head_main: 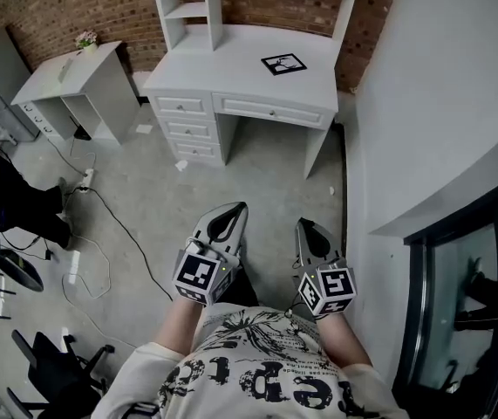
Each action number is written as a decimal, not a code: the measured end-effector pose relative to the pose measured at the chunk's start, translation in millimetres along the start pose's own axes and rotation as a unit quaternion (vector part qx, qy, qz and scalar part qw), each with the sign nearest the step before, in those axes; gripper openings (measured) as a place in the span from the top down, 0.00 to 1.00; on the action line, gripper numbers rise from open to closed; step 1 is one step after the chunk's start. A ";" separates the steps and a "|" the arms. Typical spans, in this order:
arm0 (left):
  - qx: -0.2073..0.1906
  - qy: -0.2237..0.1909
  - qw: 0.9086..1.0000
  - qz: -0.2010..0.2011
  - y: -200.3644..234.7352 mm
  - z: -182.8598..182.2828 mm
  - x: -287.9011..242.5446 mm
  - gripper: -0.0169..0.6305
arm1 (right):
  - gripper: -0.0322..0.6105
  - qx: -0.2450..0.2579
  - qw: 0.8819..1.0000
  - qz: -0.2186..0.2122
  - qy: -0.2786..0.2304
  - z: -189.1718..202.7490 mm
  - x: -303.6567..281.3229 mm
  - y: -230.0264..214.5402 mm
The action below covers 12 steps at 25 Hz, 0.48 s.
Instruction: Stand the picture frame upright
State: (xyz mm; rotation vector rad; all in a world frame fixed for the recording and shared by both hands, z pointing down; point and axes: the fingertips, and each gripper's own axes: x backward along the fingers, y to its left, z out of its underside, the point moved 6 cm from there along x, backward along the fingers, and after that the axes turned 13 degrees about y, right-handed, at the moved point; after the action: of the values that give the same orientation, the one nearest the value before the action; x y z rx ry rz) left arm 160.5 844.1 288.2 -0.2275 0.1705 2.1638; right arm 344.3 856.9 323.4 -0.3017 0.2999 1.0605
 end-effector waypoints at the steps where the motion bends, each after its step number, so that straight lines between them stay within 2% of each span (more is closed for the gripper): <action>1: 0.005 0.001 1.000 -0.002 4.2 0.4 -1.6 0.95 | 0.94 0.001 1.000 0.007 0.003 0.8 -2.6 -1.9; 7: 0.011 0.019 1.000 -0.003 28.4 3.6 -21.5 0.95 | 0.94 -0.001 0.999 0.031 0.014 -3.7 -25.5 -17.2; 12: 0.010 0.024 1.000 0.005 53.6 4.1 -52.7 0.95 | 0.94 0.017 0.999 0.038 0.021 -16.7 -59.9 -30.5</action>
State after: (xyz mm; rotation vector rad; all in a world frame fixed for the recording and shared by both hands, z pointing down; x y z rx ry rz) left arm 145.3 772.6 306.1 -0.2684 0.2208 2.1658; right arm 342.3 788.5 333.9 -0.2838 0.3684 1.1234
